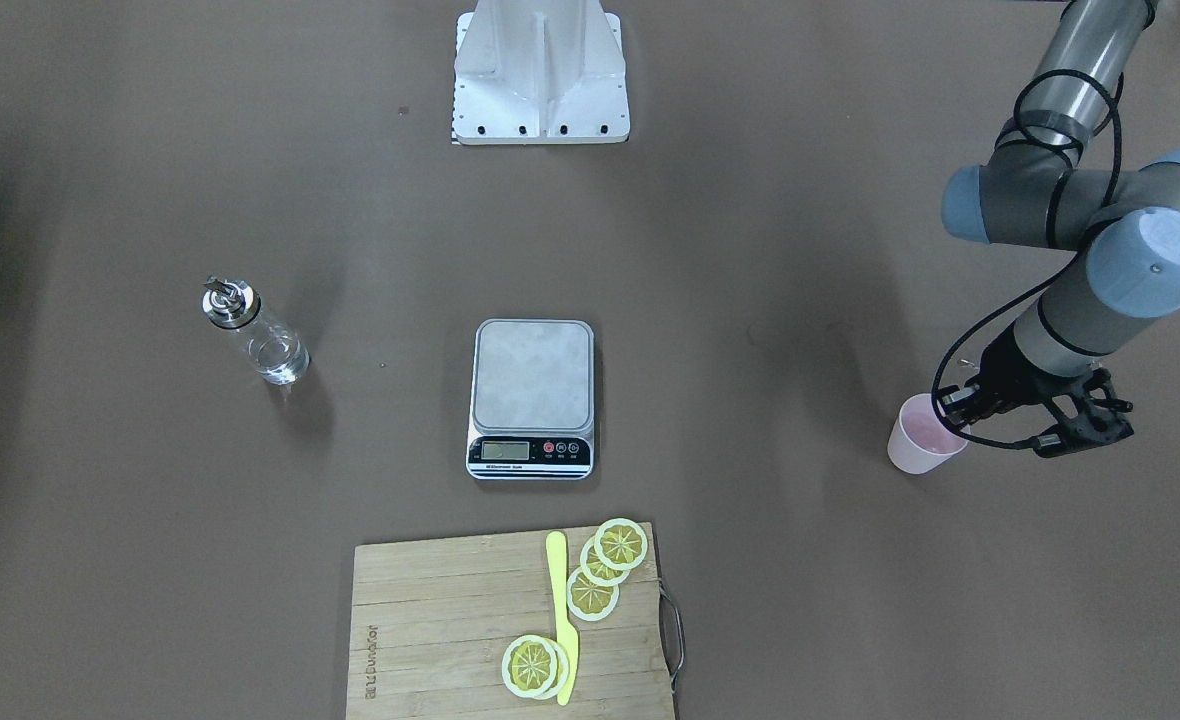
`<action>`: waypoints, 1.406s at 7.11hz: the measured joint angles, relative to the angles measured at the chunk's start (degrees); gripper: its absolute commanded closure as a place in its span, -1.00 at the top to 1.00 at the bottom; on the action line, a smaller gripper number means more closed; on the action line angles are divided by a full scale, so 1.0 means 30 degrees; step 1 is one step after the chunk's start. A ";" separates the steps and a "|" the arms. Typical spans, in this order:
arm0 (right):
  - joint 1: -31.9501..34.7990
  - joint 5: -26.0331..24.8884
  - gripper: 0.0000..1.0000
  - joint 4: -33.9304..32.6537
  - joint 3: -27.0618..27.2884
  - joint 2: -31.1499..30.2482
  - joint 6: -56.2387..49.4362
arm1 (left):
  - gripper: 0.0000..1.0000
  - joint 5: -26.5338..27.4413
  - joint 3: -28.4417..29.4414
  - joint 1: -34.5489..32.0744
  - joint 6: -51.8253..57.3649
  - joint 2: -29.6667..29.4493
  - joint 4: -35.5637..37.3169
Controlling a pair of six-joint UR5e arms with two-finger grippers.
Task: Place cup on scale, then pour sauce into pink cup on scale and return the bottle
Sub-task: 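Lift the pink cup with the left gripper and carry it over the scale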
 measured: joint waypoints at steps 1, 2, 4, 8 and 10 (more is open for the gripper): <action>-0.0001 0.0012 1.00 0.0013 0.0073 0.0166 0.0031 | -1.00 -0.0846 -0.0353 -0.0739 -0.0005 -0.0492 0.1237; -0.0002 0.0044 1.00 0.0018 0.0282 0.0372 0.0047 | -1.00 -0.1326 -0.1031 -0.1147 -0.0032 -0.1280 0.3122; -0.0010 0.0063 1.00 0.0022 0.1185 0.0678 0.0080 | -1.00 -0.1548 -0.2485 -0.1113 -0.1182 -0.3081 0.6535; -0.0537 0.0026 1.00 0.0023 0.1635 0.1153 0.0106 | -1.00 -0.0643 -0.2755 0.2683 -0.9238 -0.7425 0.7514; -0.0704 -0.0023 1.00 0.0023 0.1661 0.1214 0.0088 | -1.00 0.0633 -0.0133 0.4847 -1.2528 -1.0708 0.7524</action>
